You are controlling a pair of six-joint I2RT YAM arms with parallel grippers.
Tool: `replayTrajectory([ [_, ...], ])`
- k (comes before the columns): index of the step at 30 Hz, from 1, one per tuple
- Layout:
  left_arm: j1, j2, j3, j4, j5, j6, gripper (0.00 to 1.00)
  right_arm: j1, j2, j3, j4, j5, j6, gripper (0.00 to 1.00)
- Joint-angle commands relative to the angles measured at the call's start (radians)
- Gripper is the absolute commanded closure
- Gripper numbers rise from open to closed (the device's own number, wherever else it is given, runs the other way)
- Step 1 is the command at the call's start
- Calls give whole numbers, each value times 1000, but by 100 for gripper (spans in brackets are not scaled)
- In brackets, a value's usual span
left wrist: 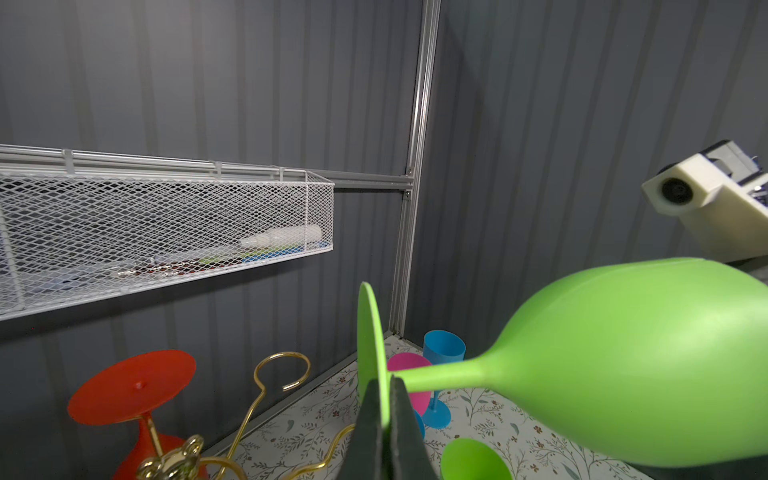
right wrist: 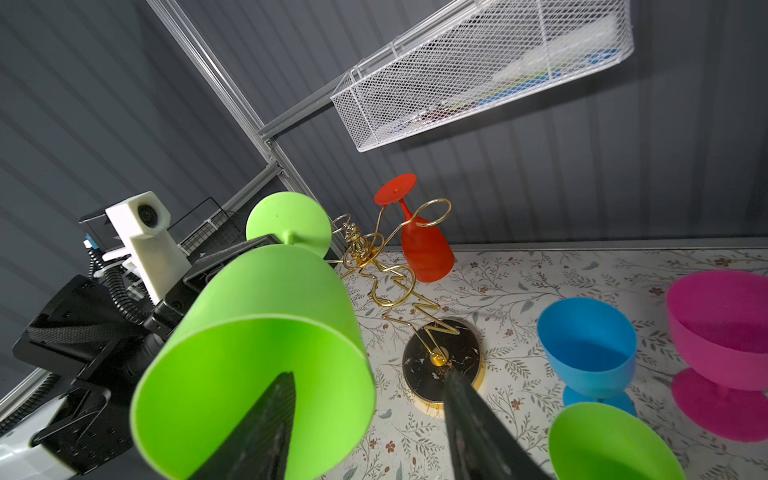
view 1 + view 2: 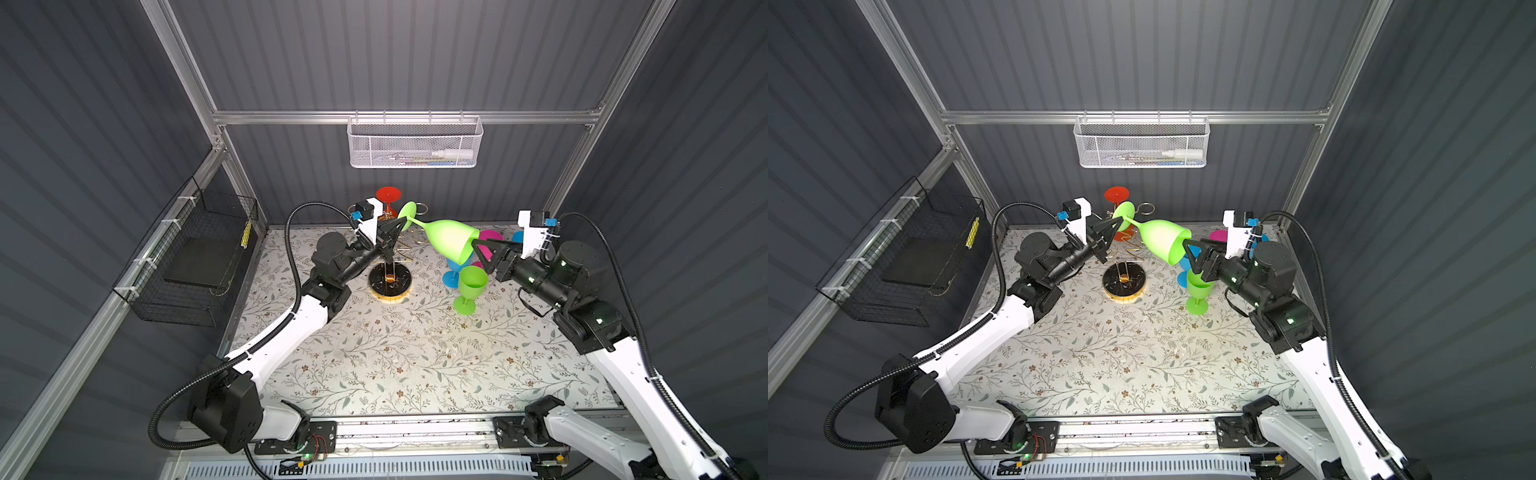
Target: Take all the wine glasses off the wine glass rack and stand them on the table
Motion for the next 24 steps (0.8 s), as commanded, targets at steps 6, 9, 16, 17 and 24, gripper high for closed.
replayTrajectory([
  [6, 26, -27, 1, 31, 50, -69, 100, 19, 66, 30, 91, -36, 24, 66],
  [9, 31, -23, 2, 36, 54, -78, 100, 24, 80, 35, 102, -46, 33, 73],
  [16, 41, -12, 2, 37, 58, -93, 100, 27, 100, 42, 116, -61, 54, 97],
  [17, 42, -12, 2, 37, 57, -95, 100, 28, 101, 42, 118, -61, 56, 99],
  [24, 54, -30, 0, 0, 22, -82, 95, 27, 80, 44, 105, -81, 39, 100],
])
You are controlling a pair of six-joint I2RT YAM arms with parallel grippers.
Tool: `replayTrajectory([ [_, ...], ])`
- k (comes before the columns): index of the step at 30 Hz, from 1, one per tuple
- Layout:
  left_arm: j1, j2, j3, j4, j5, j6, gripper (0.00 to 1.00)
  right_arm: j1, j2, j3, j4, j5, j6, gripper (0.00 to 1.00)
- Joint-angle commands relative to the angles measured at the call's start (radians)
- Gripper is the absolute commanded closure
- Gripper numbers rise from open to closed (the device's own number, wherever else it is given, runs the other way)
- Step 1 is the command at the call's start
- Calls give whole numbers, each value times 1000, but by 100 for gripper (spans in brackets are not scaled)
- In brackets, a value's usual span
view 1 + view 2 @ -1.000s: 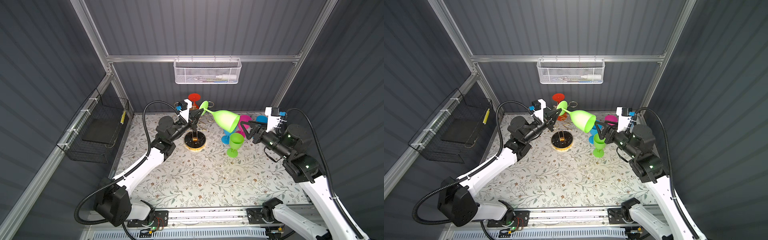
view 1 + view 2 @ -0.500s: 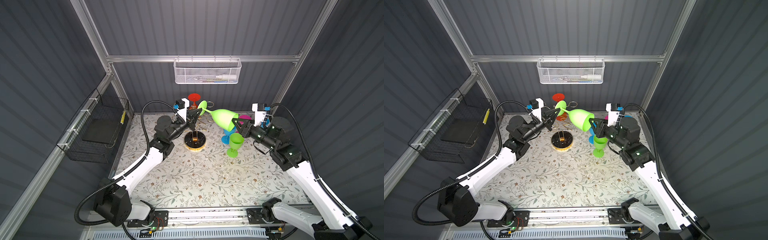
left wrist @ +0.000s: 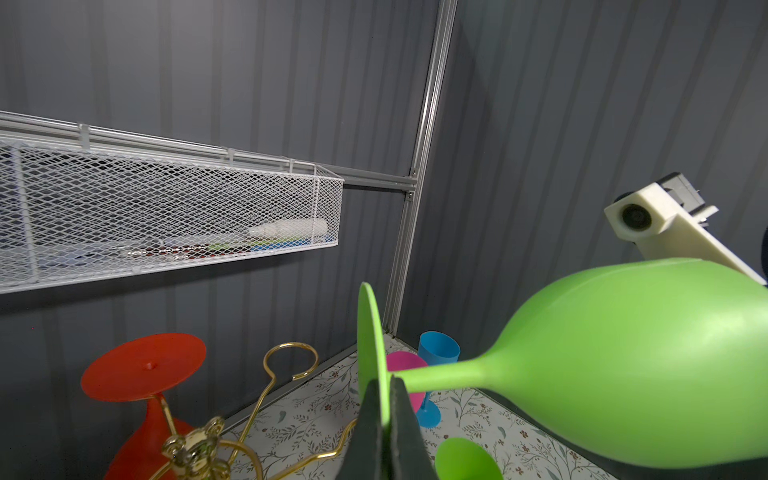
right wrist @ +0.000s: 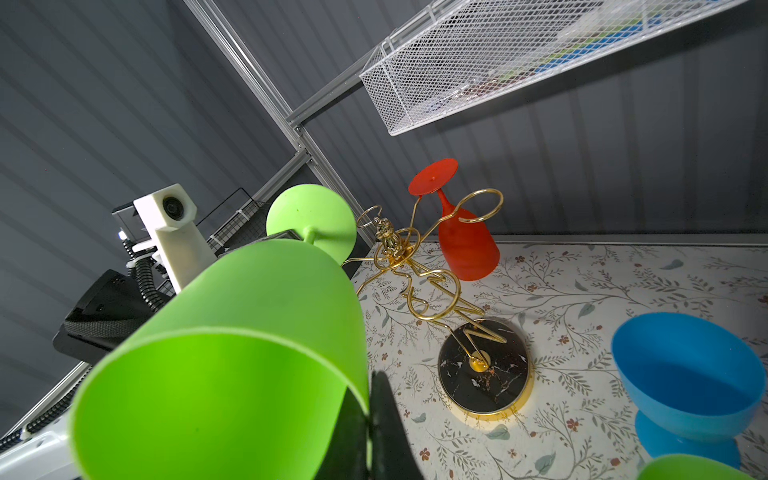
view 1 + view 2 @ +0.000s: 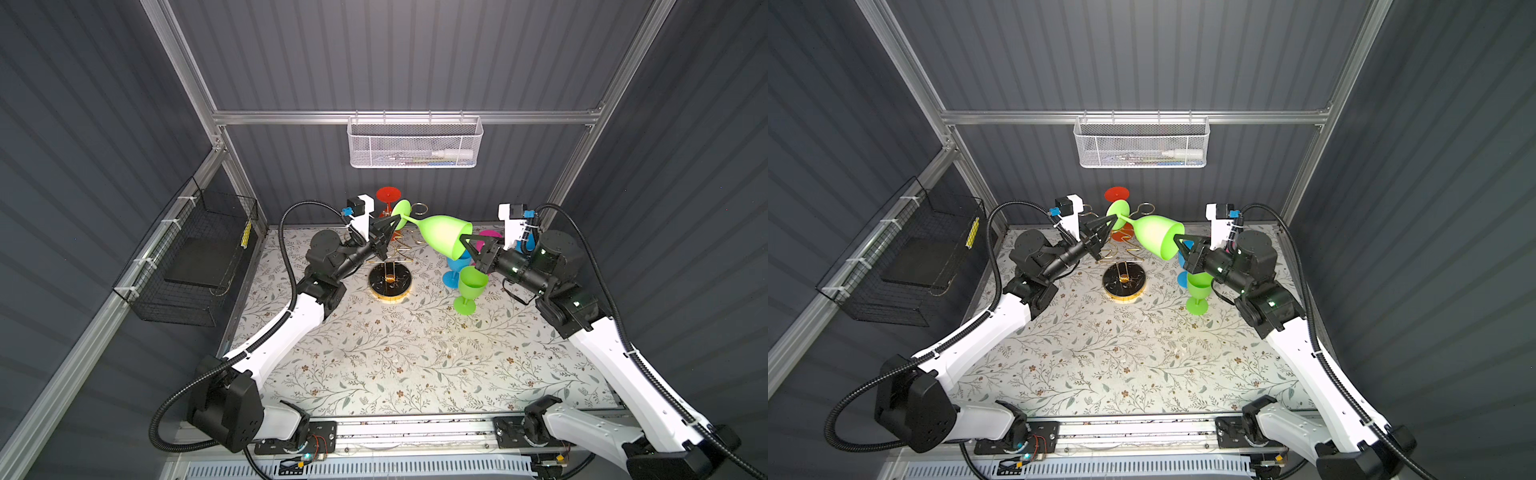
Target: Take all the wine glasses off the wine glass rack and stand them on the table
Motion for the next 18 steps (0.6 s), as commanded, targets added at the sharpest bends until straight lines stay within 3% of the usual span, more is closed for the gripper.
replayTrajectory([
  [1, 13, -36, -4, -4, -18, -3, 93, -2, -27, 29, -1, 41, -20, 100],
  [3, 18, -46, -8, -13, -64, 0, 76, -3, -39, 39, -27, 57, -40, 100],
  [6, 27, -59, -15, -31, -98, 3, 66, -3, -66, 52, -57, 78, -63, 100],
  [10, 47, -80, -16, -89, -176, -7, 27, -3, -94, 90, -135, 117, -115, 100],
  [18, 128, -181, -29, -256, -405, 45, 4, 38, -117, 219, -465, 213, -275, 100],
])
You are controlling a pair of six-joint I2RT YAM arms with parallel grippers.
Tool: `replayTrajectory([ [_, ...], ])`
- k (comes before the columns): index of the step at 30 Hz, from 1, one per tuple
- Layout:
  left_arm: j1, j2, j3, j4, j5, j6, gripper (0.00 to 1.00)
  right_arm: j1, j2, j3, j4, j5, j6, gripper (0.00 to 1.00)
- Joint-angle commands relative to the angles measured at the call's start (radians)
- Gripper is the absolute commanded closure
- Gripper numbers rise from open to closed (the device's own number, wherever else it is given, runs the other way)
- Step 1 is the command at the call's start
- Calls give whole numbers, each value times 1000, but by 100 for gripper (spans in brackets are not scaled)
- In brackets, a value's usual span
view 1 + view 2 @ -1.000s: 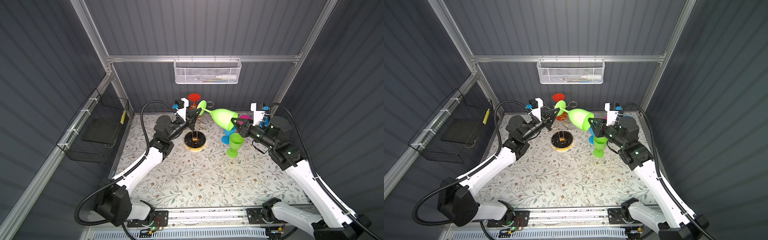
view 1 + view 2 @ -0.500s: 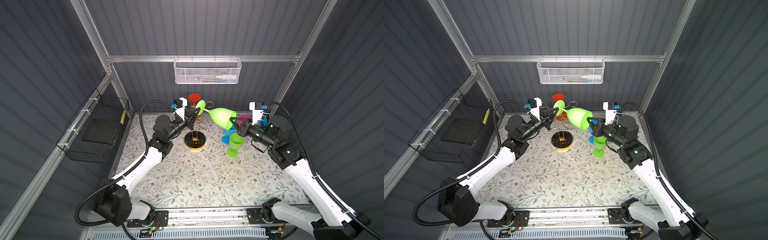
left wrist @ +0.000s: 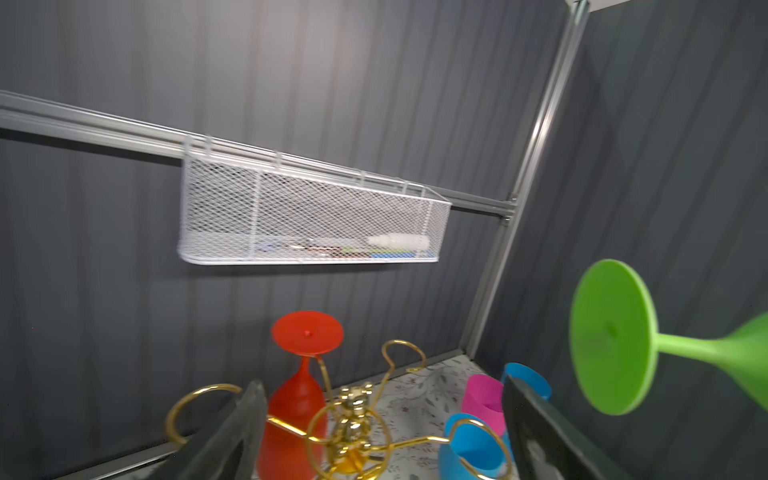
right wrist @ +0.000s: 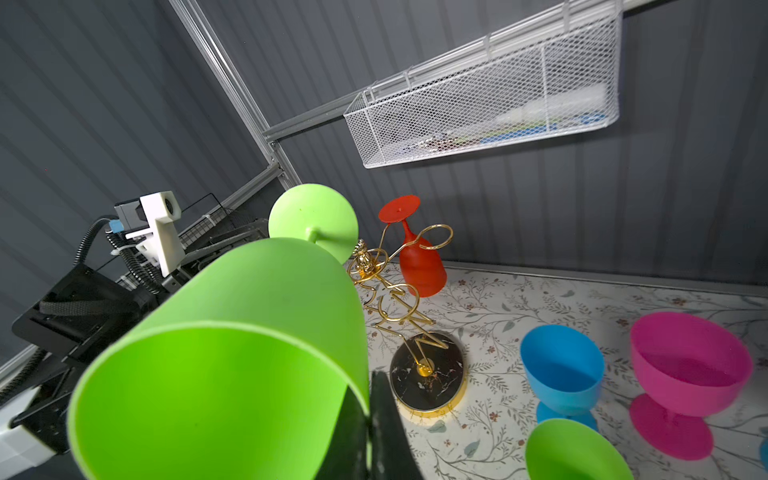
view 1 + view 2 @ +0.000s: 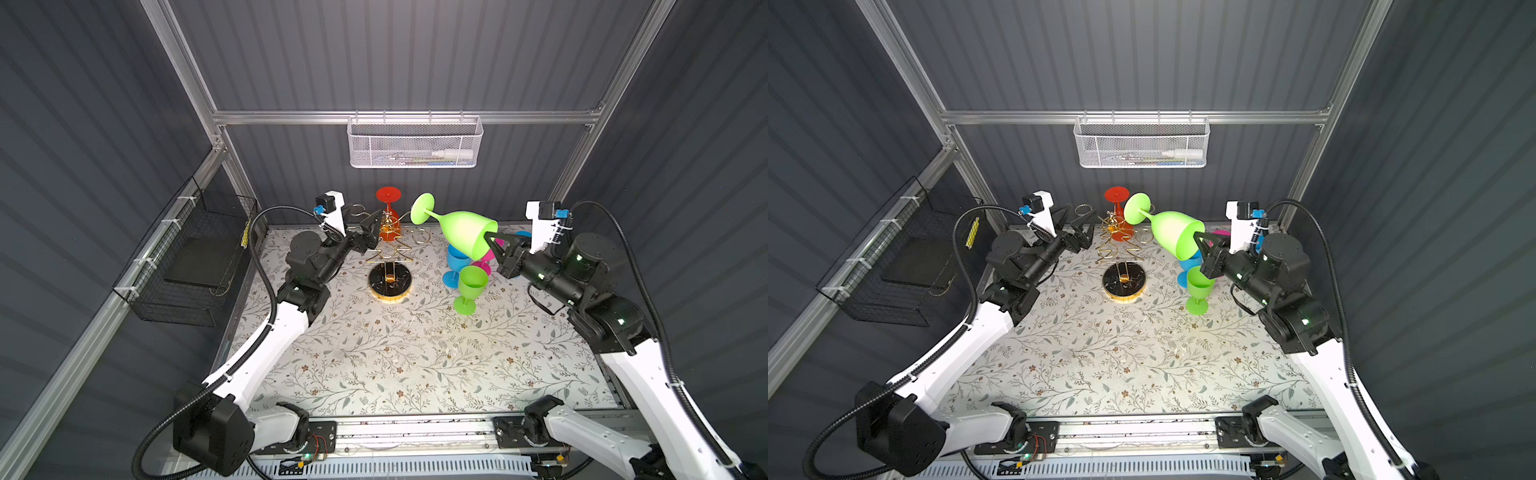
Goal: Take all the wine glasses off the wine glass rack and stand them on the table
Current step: 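Lower the green glass upright onto the table with the right gripper while the left withdraws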
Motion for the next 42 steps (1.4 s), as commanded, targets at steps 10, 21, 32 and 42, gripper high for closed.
replayTrajectory([
  [10, 193, -110, -89, -195, -235, -46, 1, 218, 77, 139, -581, 311, -115, 100],
  [21, 255, -168, -171, -195, -280, -42, 0, 252, 329, 187, -687, 350, -111, 100],
  [32, 258, -205, -196, -215, -295, -3, 0, 241, 662, 321, -755, 385, -168, 100],
  [42, 258, -198, -198, -217, -281, 0, 0, 225, 782, 350, -751, 380, -199, 99],
])
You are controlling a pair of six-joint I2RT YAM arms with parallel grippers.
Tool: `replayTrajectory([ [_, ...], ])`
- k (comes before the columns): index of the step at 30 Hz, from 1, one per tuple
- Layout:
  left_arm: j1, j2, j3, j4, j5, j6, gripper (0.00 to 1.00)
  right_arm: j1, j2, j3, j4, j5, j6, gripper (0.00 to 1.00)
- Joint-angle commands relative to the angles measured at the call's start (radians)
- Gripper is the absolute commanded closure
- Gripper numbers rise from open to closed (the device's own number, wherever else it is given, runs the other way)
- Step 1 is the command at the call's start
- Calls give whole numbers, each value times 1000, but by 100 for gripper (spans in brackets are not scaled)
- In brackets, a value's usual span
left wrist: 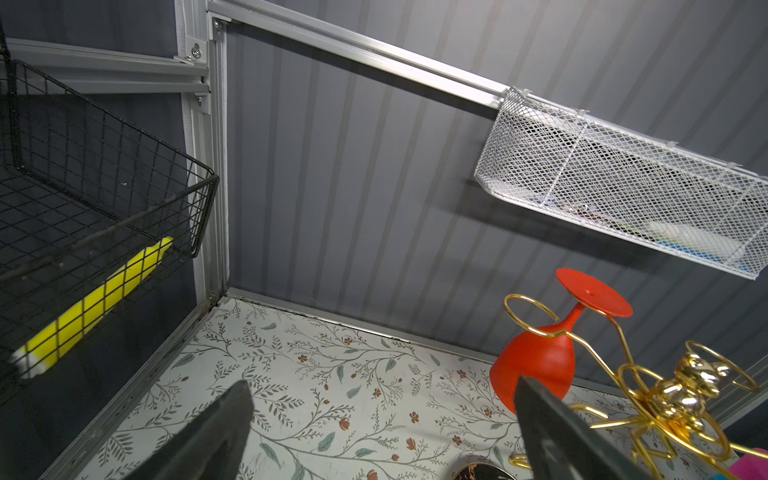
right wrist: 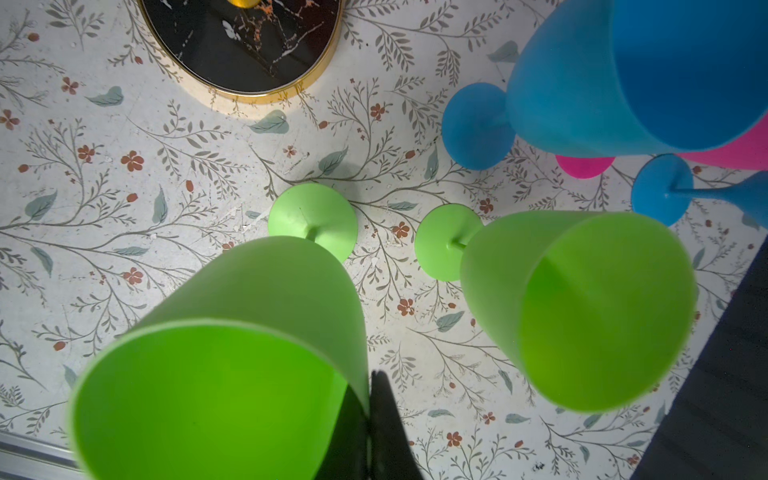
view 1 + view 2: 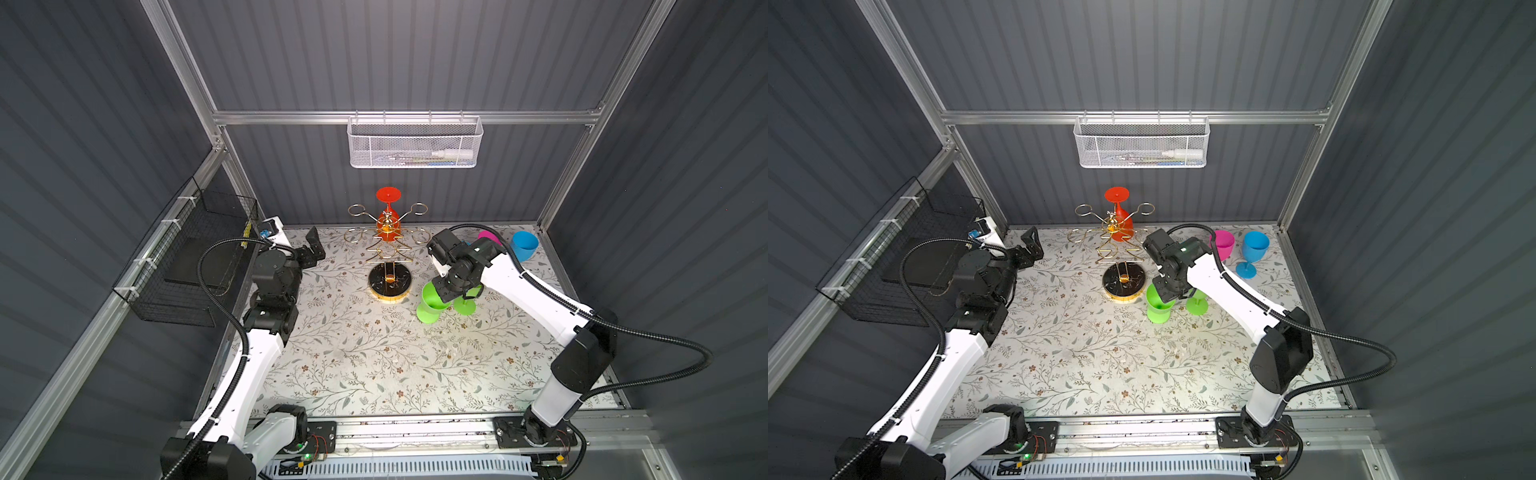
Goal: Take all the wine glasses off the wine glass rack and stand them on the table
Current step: 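Lower the green glass upright onto the table with the right gripper while the left withdraws, then open the right gripper and lift away while the left rises toward the rack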
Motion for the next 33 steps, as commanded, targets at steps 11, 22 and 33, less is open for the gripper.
replayTrajectory([
  [11, 7, -5, 1, -5, 5, 31, 0, -16, -8, 18, 6, -23, -24, 83],
  [22, 7, -5, -2, -2, 1, 29, 0, -65, -237, 7, 85, -138, -14, 67],
  [33, 7, 2, 3, -3, 14, 19, 0, -269, -375, -71, 473, -592, 117, 38],
])
